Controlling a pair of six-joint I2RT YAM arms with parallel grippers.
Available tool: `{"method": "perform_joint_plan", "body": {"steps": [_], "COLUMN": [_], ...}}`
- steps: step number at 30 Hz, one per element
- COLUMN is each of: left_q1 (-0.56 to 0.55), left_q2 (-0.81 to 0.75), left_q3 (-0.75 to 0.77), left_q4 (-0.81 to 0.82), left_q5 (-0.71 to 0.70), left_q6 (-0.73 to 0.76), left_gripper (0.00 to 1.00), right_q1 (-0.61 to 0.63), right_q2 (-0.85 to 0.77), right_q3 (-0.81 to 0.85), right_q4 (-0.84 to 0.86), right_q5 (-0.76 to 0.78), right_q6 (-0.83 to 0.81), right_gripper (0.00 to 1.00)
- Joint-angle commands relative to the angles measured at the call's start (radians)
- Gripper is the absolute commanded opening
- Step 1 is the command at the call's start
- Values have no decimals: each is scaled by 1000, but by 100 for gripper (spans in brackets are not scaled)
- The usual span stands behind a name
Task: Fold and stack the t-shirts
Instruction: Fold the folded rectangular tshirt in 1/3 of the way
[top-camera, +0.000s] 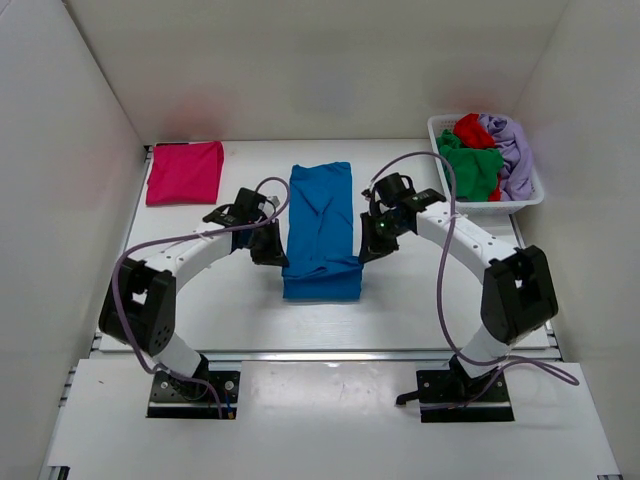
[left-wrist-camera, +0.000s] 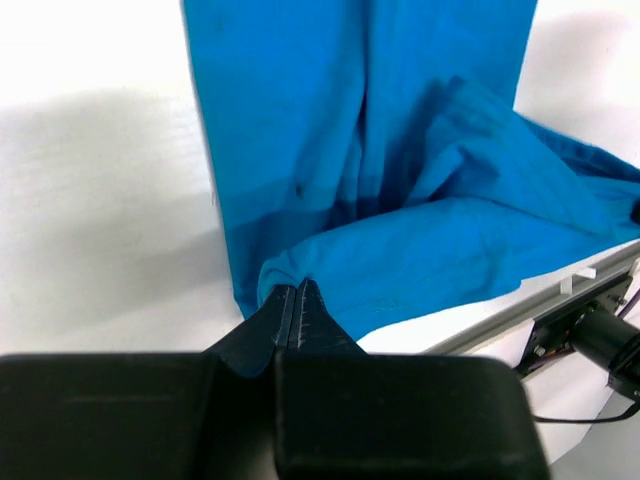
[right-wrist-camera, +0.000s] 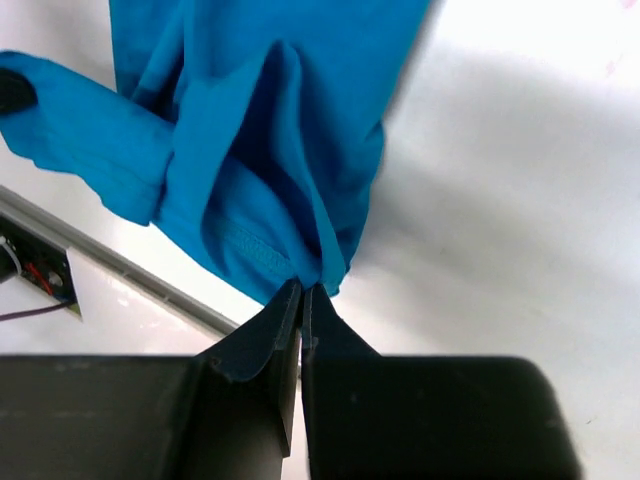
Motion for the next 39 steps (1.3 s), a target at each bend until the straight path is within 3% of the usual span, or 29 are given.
{"method": "perform_joint_plan", "body": {"steps": [1, 18, 25, 32, 37, 39], "left_q1": [24, 99, 94, 106, 110, 116], "left_q2": [15, 131, 188, 213, 259, 274], "left_q3": [58, 169, 184, 212, 226, 227], "left_q4": [52, 124, 167, 182, 190, 191], "left_q5": [40, 91, 110, 110, 105, 100], "left_q6": [21, -2, -13, -30, -28, -31], "left_gripper": [0, 0, 5, 2, 11, 25], "right_q1": [-26, -44, -56, -79, -93, -98], "right_q2": [31, 224, 286, 319, 344, 362], "right_q3": [77, 305, 333, 359, 368, 384], "right_q4": [25, 13, 18, 24, 57, 64], "right_q5": [-17, -4, -6, -1, -17, -26], "right_q6": [-49, -127, -148, -161, -176, -187], "right_gripper": [0, 0, 0, 0, 0, 0]}}
